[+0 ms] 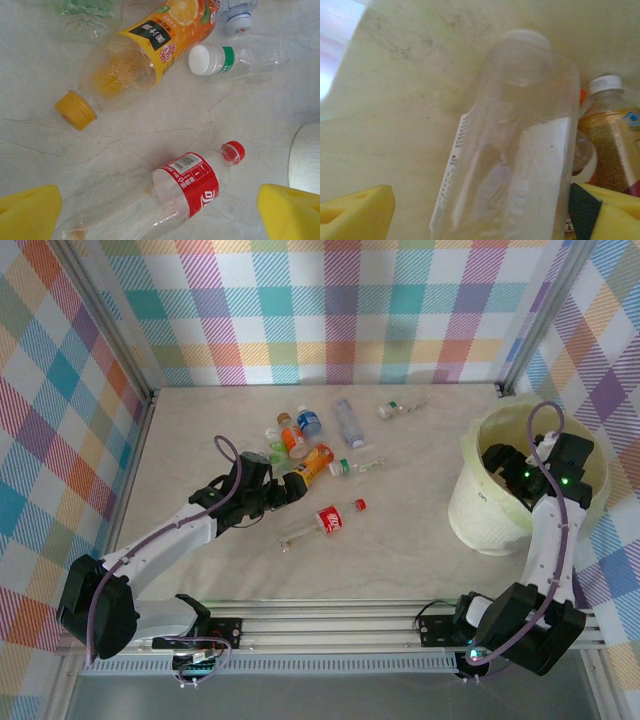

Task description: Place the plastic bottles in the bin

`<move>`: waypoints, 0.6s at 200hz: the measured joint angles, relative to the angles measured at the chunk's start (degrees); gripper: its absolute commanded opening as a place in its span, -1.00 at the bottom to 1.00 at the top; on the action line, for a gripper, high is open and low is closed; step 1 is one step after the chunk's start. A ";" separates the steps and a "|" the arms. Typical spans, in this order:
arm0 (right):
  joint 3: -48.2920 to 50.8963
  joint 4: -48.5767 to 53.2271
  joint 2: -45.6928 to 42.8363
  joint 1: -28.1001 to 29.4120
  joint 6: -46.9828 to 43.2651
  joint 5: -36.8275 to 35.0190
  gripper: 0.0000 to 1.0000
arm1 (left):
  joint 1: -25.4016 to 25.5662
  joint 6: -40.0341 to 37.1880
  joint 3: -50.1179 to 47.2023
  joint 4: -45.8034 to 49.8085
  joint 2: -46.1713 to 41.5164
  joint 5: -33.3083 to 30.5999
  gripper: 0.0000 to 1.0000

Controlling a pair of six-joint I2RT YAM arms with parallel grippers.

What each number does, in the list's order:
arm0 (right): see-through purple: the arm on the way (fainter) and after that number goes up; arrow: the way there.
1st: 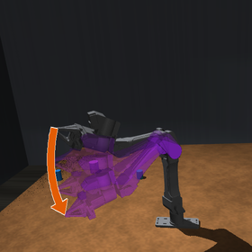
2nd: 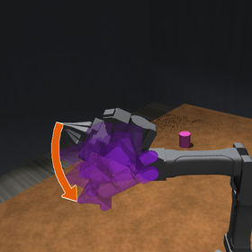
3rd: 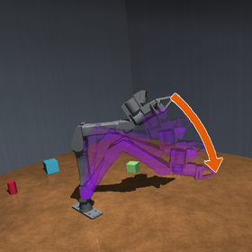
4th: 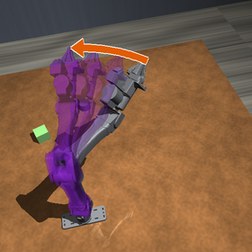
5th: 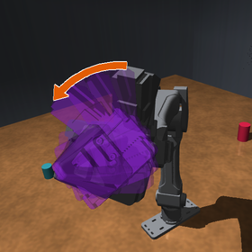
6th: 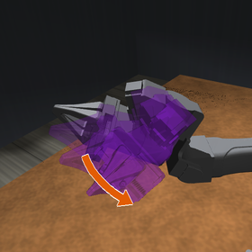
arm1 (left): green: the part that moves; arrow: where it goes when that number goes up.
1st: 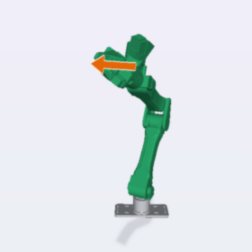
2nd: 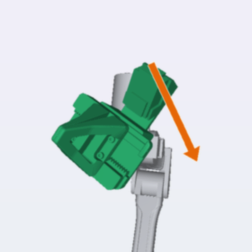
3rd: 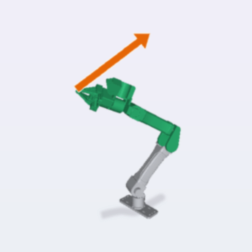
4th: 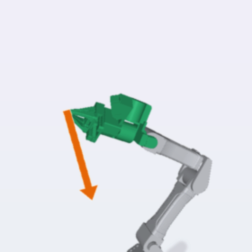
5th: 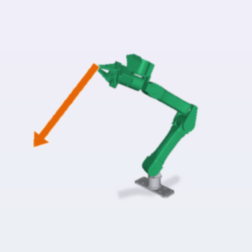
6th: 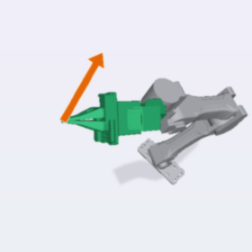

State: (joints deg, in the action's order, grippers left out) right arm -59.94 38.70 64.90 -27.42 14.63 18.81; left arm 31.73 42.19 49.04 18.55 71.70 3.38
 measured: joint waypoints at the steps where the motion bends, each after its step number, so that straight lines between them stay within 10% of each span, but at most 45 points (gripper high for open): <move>1: 0.00 0.02 -0.07 0.00 -0.02 -0.07 0.85 | 0.00 -0.02 0.00 0.00 0.00 0.00 1.00; 120: -8.96 5.88 -9.97 1.07 0.15 -5.29 0.99 | 0.00 -3.19 2.12 6.14 0.00 -3.93 1.00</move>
State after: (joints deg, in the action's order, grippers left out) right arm -68.90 44.58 54.94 -26.35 14.79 13.52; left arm 31.73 39.00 51.16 24.69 71.70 -0.56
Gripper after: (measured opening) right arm 0.996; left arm 0.998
